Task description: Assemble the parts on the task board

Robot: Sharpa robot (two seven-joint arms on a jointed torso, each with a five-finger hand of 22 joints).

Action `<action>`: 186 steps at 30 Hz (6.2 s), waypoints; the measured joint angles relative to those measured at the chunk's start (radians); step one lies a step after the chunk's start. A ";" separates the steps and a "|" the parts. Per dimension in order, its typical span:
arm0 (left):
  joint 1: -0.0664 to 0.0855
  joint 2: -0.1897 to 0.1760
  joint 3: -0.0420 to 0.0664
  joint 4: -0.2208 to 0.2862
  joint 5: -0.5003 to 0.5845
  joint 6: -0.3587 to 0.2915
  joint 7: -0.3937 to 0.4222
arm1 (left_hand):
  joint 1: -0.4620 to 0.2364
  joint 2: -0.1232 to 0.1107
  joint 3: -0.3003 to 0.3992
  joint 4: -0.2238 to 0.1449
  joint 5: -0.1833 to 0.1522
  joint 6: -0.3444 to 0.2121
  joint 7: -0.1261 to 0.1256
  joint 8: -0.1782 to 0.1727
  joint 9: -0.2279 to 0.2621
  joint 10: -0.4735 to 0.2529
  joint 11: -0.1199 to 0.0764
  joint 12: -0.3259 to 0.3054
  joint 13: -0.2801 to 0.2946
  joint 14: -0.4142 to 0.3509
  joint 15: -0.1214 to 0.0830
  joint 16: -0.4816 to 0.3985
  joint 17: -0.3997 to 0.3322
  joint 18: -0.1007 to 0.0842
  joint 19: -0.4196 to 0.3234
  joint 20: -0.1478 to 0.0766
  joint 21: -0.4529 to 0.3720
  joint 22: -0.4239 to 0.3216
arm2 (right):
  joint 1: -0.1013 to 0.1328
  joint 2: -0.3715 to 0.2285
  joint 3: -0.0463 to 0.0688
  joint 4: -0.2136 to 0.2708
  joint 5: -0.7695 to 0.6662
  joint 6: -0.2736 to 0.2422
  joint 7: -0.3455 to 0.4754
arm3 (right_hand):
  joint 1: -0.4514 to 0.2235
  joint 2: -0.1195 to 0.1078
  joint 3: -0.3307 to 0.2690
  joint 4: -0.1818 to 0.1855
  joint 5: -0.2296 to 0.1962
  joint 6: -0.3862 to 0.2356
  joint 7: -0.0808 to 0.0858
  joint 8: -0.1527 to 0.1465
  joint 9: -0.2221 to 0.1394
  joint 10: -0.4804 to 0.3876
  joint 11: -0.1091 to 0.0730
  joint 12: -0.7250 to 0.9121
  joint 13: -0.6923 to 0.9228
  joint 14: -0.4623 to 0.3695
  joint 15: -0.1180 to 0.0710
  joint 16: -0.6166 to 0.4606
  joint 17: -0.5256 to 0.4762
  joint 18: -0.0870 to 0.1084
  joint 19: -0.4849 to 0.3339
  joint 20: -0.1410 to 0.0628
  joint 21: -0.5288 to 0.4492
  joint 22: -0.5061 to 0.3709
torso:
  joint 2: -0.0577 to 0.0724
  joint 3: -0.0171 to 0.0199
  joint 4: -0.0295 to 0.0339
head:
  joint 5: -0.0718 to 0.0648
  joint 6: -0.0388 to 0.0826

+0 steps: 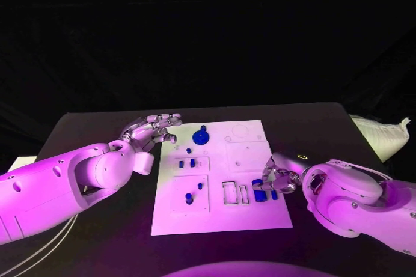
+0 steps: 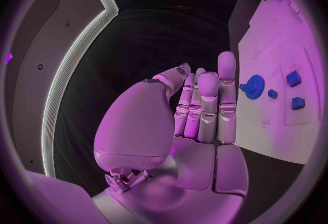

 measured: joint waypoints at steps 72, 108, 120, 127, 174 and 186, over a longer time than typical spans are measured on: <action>-0.010 -0.003 -0.001 -0.001 0.000 0.009 -0.004 | 0.000 0.000 0.000 0.000 0.000 -0.003 -0.003 0.000 0.000 0.000 0.000 0.004 0.000 0.000 0.000 0.000 -0.001 0.000 0.000 0.000 0.000 0.000 | -0.035 0.143 0.014 -0.018 0.151 -0.059 -0.013 | 0.077 0.114 -0.043 -0.001 0.165 -0.001 -0.013 0.064 0.069 0.007 -0.022 -0.030 0.055 0.003 -0.018 0.012 -0.001 0.000 0.002 -0.009 0.008 0.000 | 0.000 -0.0015 0.0011 | 0.014 -0.003; -0.010 -0.004 -0.001 0.000 0.000 0.010 -0.005 | 0.000 0.000 -0.003 -0.003 0.000 -0.003 -0.003 0.000 0.000 -0.003 0.004 0.004 0.000 0.000 0.000 0.000 -0.003 0.000 0.000 0.000 0.000 -0.001 | -0.036 0.177 0.015 -0.050 0.089 -0.001 -0.013 | 0.180 0.106 -0.048 -0.116 -0.187 0.025 -0.036 0.092 0.235 0.013 -0.027 -0.103 0.059 0.001 -0.030 0.006 0.000 0.000 0.000 -0.022 0.011 0.000 | 0.001 0.0000 -0.0007 | 0.018 -0.007; -0.010 -0.004 -0.001 -0.001 0.000 0.010 -0.005 | 0.000 0.000 -0.003 -0.003 0.000 -0.003 -0.003 0.000 0.000 -0.003 0.004 0.004 0.000 0.000 0.000 0.000 -0.003 0.000 0.000 0.000 0.000 -0.001 | -0.042 0.178 0.014 -0.053 0.043 -0.015 -0.001 | 0.166 0.132 -0.057 -0.081 -0.164 0.025 -0.036 0.092 0.242 0.020 -0.031 -0.111 0.062 0.004 -0.032 0.006 0.000 0.000 0.004 -0.025 0.012 0.000 | 0.000 -0.0001 -0.0007 | 0.018 -0.008; -0.010 -0.003 -0.001 -0.001 0.000 0.011 -0.005 | 0.000 0.000 -0.003 -0.003 0.000 -0.003 -0.003 0.000 0.000 -0.003 0.004 0.004 0.000 0.000 0.000 0.000 -0.003 0.000 0.000 0.000 0.000 -0.001 | -0.042 0.124 0.014 -0.025 0.057 -0.056 -0.002 | 0.127 0.110 -0.084 -0.051 -0.087 0.004 -0.030 0.070 0.244 0.022 -0.032 -0.119 0.059 0.004 -0.032 0.006 0.000 0.000 0.004 -0.025 0.012 0.000 | 0.000 0.0000 -0.0012 | 0.016 -0.005; -0.014 -0.005 -0.001 0.017 -0.005 0.022 -0.007 | 0.000 0.000 -0.003 -0.003 0.000 -0.003 -0.003 0.004 -0.001 -0.007 0.000 0.008 0.000 0.000 0.000 0.000 -0.006 0.000 0.000 0.000 0.000 -0.002 | -0.030 -0.019 -0.003 -0.041 -0.037 0.066 -0.008 | 0.176 0.121 -0.113 -0.008 0.012 0.001 -0.018 -0.003 0.202 0.000 -0.004 -0.172 0.046 0.002 -0.016 -0.006 -0.001 0.000 0.002 -0.005 0.007 0.000 | 0.000 -0.0006 -0.0086 | -0.028 0.001; -0.015 -0.007 -0.001 0.017 -0.006 0.023 -0.008 | 0.000 0.000 -0.003 -0.003 0.000 -0.003 -0.003 0.004 -0.001 -0.007 0.000 0.008 0.000 0.000 0.000 0.000 -0.006 0.000 0.000 0.000 -0.003 -0.002 | -0.038 0.014 0.003 -0.054 -0.089 0.095 -0.009 | 0.303 0.126 -0.049 -0.083 -0.103 0.018 -0.014 -0.009 0.203 -0.003 -0.011 -0.181 0.045 0.001 -0.015 -0.006 -0.001 0.000 0.002 -0.013 0.007 0.000 | -0.001 -0.0007 -0.0087 | -0.022 -0.003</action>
